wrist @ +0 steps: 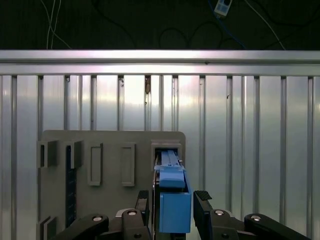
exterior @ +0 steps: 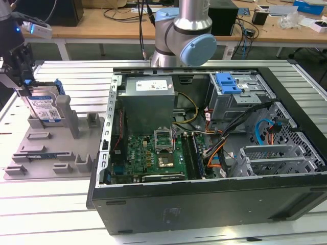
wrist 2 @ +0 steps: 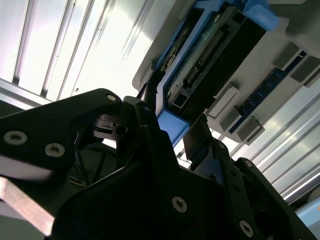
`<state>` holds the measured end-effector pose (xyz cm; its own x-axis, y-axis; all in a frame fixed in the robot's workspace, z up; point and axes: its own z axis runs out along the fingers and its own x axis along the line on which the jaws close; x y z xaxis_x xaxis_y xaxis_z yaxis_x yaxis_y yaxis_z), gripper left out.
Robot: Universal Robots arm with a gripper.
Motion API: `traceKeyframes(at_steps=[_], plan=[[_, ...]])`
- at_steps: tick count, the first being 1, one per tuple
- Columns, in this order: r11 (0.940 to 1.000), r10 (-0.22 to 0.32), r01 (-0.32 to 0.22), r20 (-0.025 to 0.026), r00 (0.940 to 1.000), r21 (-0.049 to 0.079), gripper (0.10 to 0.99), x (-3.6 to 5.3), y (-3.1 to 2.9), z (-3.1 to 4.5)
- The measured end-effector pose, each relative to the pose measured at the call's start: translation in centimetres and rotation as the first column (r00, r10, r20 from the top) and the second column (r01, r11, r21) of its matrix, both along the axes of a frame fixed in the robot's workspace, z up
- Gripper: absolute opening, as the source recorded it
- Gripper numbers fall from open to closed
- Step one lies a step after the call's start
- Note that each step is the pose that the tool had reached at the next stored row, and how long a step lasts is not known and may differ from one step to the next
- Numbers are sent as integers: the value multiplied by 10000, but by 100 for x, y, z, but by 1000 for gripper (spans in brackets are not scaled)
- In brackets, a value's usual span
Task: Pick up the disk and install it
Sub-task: 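Pick up the disk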
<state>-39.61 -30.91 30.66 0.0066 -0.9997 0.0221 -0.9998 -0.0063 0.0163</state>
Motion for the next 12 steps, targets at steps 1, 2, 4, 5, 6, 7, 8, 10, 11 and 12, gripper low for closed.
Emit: traceKeyframes(at_steps=[1,2,4,5,6,7,8,10,11,12], plan=[[10000,0,0,0,10000,0,482,0,2,-1],[10000,1,-1,-1,10000,-1,482,-1,3,-2],[10000,1,-1,-3,10000,-1,482,-2,4,-4],[10000,0,0,-1,10000,-1,482,-3,4,-6],[10000,0,0,-1,10000,0,482,-4,4,-7],[10000,0,0,0,10000,1,482,-4,4,-9],[10000,0,0,0,10000,0,482,-4,4,-12],[10000,0,0,1,10000,1,482,-4,5,-16],[10000,0,0,0,10000,0,482,-4,4,-17],[10000,0,0,0,10000,0,482,-4,4,-19]])
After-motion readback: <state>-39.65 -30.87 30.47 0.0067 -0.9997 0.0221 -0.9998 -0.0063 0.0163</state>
